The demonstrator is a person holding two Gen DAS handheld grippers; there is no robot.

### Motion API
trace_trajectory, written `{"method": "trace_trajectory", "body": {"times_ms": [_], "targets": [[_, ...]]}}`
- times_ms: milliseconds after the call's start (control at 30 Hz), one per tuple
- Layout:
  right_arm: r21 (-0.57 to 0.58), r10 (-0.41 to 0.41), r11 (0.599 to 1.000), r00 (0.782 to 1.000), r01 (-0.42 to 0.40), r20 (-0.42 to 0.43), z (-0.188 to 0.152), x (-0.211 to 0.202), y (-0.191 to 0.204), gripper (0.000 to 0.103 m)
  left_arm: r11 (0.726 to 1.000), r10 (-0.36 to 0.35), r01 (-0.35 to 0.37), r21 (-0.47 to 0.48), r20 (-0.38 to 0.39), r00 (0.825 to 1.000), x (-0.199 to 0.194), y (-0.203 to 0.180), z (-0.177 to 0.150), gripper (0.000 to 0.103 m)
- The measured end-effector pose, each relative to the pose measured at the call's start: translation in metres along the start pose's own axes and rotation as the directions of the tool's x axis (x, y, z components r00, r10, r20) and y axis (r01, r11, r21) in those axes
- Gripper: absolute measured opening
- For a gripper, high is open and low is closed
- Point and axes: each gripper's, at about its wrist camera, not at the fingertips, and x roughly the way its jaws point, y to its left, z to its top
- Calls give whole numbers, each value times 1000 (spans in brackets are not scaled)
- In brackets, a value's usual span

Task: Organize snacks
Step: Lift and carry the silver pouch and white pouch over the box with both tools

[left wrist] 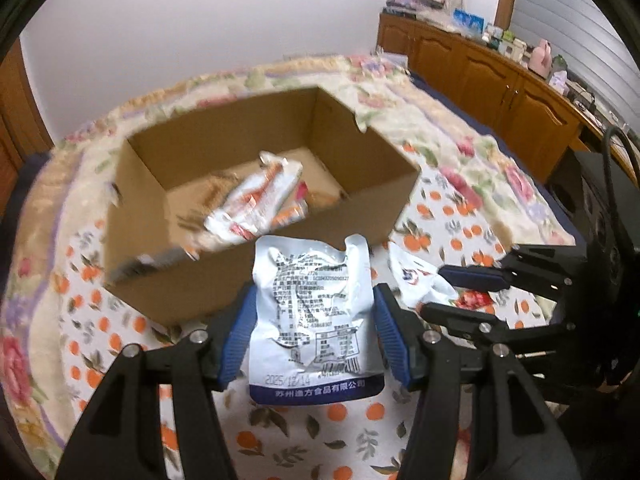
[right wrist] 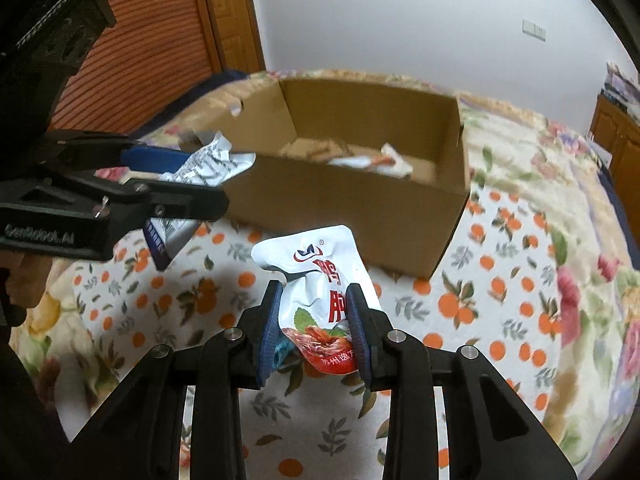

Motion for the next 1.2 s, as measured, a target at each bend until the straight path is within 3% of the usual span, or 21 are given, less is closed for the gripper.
{"method": "trace_trajectory", "body": {"times_ms": [267, 600, 767, 900, 1200], "targets": [[-40, -7, 999, 998, 10, 55, 33, -12, 11, 31, 999, 47, -45, -31, 91, 995, -30, 27, 28, 57], [-92, 9, 996, 996, -1, 86, 85, -7, 27, 31, 994, 85, -75, -81, 134, 987, -29, 66, 48, 57], [-129, 3, 992, 997, 6, 74, 104, 4, 30, 31, 993, 96, -85, -84, 142, 985, -22, 85, 59, 57], [-102, 18, 995, 998, -11, 64, 116, 18, 21, 31, 990, 71, -51, -132, 147, 987, -14, 109, 62, 58], [-64, -2, 998, 999, 4, 42, 129, 57, 2, 32, 983, 58, -42, -178, 85, 995, 23, 124, 53, 58]]}}
